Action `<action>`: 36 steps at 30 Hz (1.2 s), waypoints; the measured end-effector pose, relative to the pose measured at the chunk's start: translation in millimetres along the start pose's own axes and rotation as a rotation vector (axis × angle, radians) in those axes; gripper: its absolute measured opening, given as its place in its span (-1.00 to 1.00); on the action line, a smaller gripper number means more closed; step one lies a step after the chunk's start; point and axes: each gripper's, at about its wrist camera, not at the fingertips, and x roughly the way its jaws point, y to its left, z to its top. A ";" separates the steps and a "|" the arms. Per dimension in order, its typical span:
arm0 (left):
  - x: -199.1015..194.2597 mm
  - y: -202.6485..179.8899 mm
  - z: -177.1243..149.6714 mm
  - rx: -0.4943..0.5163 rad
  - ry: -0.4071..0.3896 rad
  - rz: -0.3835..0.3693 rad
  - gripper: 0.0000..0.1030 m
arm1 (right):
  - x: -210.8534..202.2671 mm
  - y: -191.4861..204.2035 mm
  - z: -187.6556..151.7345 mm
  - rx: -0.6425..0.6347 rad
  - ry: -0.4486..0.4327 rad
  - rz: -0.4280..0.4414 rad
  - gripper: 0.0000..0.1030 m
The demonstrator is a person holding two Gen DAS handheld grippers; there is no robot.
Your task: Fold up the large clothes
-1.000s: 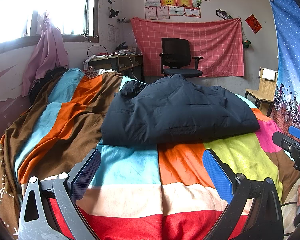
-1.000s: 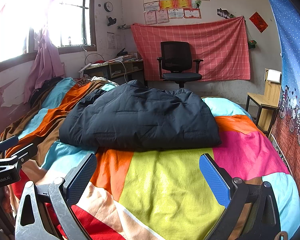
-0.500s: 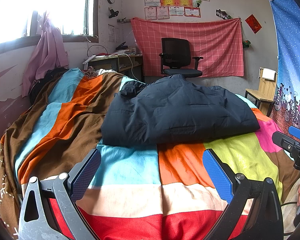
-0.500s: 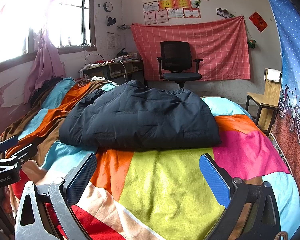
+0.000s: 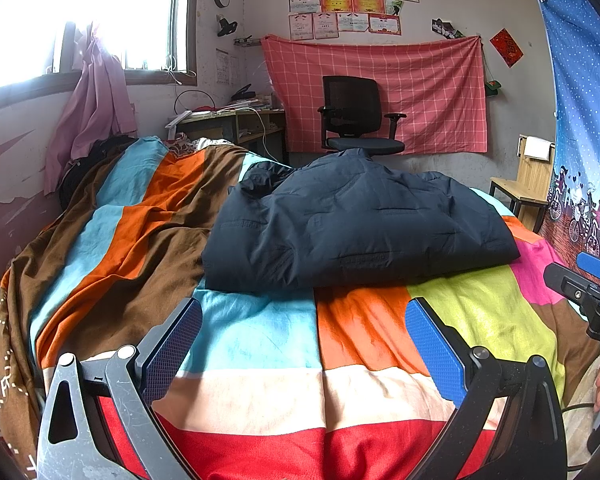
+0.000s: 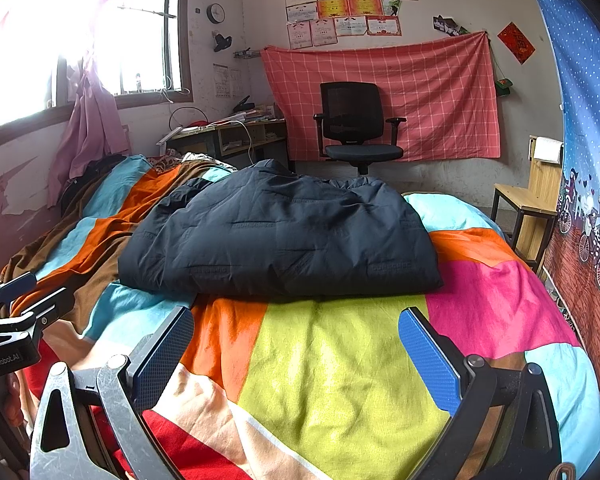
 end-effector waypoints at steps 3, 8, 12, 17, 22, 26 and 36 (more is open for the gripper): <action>0.1 0.2 0.2 0.001 0.000 0.000 0.93 | 0.0 0.1 -0.1 0.000 0.000 0.000 1.00; 0.2 -0.1 -0.1 0.001 0.000 -0.001 0.93 | 0.1 0.0 0.0 0.000 0.000 0.000 1.00; 0.0 -0.6 -0.3 0.001 0.000 -0.001 0.93 | 0.0 -0.1 0.1 0.000 0.000 0.000 1.00; 0.8 1.4 -0.4 -0.007 0.004 -0.005 0.93 | 0.1 -0.1 0.1 0.001 0.000 0.000 1.00; 8.7 4.6 -0.4 -0.005 0.060 0.027 0.93 | 0.3 -0.3 0.1 0.002 0.001 0.000 1.00; 10.4 9.6 -1.2 -0.016 0.073 0.038 0.93 | -0.2 -0.7 0.3 0.003 0.001 0.001 1.00; 9.5 6.0 -1.8 0.019 0.056 0.021 0.93 | -0.2 -0.3 0.5 0.001 0.001 0.000 1.00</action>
